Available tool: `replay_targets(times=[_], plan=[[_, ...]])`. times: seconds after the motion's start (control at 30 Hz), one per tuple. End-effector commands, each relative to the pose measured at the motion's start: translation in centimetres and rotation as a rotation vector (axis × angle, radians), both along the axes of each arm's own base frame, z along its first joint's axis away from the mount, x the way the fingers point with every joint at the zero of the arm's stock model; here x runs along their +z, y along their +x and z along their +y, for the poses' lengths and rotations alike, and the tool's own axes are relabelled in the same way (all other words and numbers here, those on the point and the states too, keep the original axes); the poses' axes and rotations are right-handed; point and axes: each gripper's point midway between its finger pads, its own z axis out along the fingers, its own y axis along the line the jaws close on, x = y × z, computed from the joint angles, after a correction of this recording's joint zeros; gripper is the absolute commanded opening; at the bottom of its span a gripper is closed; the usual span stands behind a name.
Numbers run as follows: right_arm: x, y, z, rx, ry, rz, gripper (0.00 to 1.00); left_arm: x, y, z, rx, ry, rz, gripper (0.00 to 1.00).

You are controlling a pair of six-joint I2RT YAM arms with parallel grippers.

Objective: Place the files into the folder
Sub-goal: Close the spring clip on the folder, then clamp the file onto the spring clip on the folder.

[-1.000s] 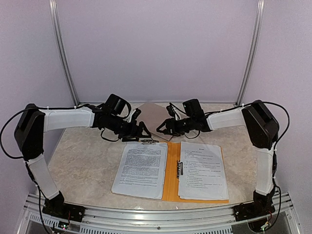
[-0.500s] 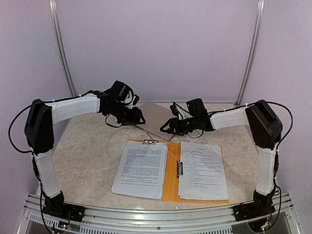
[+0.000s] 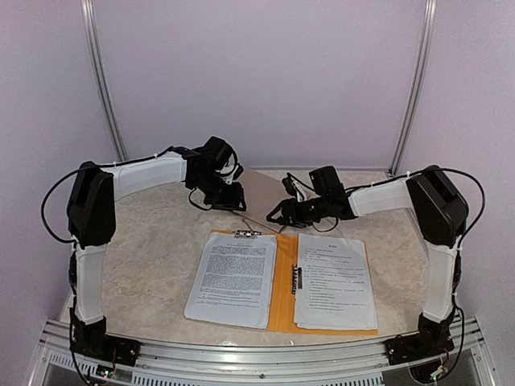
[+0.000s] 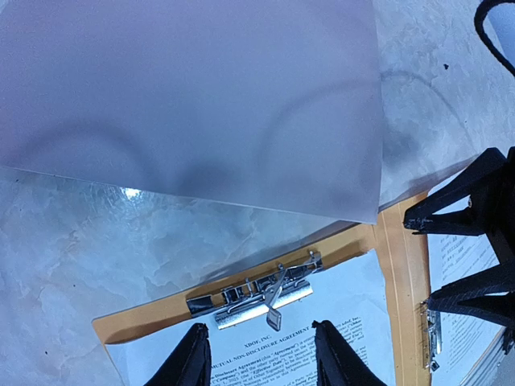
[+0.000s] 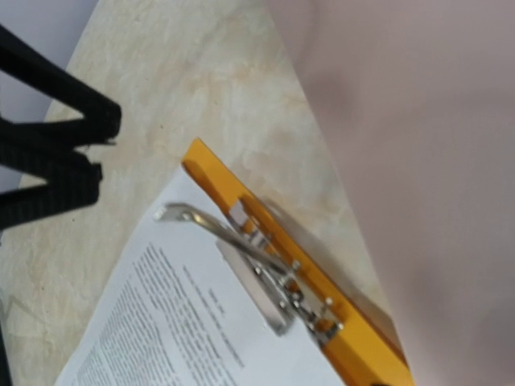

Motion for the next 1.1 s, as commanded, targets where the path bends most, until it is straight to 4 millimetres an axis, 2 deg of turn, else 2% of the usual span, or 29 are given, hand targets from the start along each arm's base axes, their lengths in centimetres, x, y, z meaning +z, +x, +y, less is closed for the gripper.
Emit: replay_targets(times=[0.0, 0.27, 0.53, 0.93, 1.07], plan=[[0.9, -0.1, -0.8, -0.007, 0.006, -0.018, 0.57, -1.5, -0.3, 0.2, -0.032, 0.094, 0.015, 0.42], [1.0, -1.3, -1.2, 0.033, -0.026, -0.058, 0.53, -1.7, -1.0, -1.0, -0.062, 0.055, 0.048, 0.41], [0.5, -3.8, -1.1, 0.104, -0.064, -0.083, 0.52, -2.5, -0.9, -1.4, -0.07, 0.07, 0.055, 0.38], [0.1, -4.0, -1.1, 0.097, -0.055, -0.067, 0.51, -3.8, -0.9, -1.3, -0.075, 0.109, 0.068, 0.31], [0.0, -4.2, -1.1, 0.099, -0.053, -0.062, 0.51, -3.7, -0.8, -1.5, -0.076, 0.107, 0.064, 0.29]])
